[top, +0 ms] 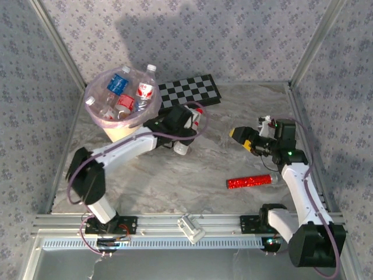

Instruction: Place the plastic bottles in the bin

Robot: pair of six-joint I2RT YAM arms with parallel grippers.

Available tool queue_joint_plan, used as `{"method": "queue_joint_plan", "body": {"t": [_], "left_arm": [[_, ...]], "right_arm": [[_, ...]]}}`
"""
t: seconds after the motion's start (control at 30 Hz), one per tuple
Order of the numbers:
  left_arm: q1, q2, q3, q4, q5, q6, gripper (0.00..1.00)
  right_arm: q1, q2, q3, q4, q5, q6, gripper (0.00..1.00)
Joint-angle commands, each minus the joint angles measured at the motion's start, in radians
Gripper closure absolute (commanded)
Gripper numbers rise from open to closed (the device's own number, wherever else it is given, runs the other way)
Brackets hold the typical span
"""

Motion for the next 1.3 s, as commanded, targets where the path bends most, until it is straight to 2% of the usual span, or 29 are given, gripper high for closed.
{"method": "queue_joint_plan", "body": {"t": [0.0,0.17,0.27,0.43,0.57,0.7,0.8,0.87,0.9,0.97,1.0,1.13,1.17,1.27], "left_arm": [[0.004,-0.106,-0.147,0.318,0.153,-0.064,0.59],[0.001,-0.214,-0.358,0.655,0.23,-0.116,0.57],[0.0,-0.241,-0.41,0.739,0.254,-0.129,0.57],[-0.008,-0.276,-0.456,0.834,0.282,-0.157,0.57],[-0.007,-0.312,-0.478,0.867,0.217,-0.19,0.59],[0.037,-0.342,-0.468,0.858,0.162,-0.318,0.62],[0.102,-0.337,-0.448,0.857,0.231,-0.482,0.63],[0.12,-0.323,-0.445,0.898,0.293,-0.552,0.63],[0.119,-0.318,-0.445,0.92,0.316,-0.572,0.62],[0.117,-0.319,-0.454,0.972,0.345,-0.595,0.62],[0.117,-0.325,-0.465,1.002,0.346,-0.601,0.62],[0.11,-0.345,-0.498,1.081,0.357,-0.599,0.62],[0.105,-0.345,-0.5,1.094,0.364,-0.599,0.62],[0.085,-0.343,-0.51,1.146,0.374,-0.602,0.62]], "right_arm": [[0.054,0.006,0.045,0.088,-0.026,-0.004,0.06],[0.142,0.035,0.095,0.174,-0.048,-0.027,0.04],[0.201,0.083,0.172,0.152,-0.019,-0.076,0.05],[0.259,0.189,0.279,0.107,0.048,-0.13,0.17],[0.292,0.23,0.306,0.078,0.089,-0.164,0.19],[0.292,0.19,0.212,0.156,-0.01,-0.174,0.18],[0.292,0.153,0.133,0.207,-0.097,-0.234,0.19],[0.292,0.162,0.109,0.241,-0.174,-0.291,0.36],[0.292,0.179,0.113,0.242,-0.232,-0.315,0.38],[0.303,0.212,0.128,0.258,-0.33,-0.338,0.34],[0.316,0.221,0.136,0.264,-0.352,-0.348,0.27],[0.373,0.229,0.187,0.206,-0.306,-0.434,0.03],[0.382,0.234,0.202,0.188,-0.278,-0.452,0.0],[0.394,0.273,0.237,0.202,-0.264,-0.446,0.0]]}}
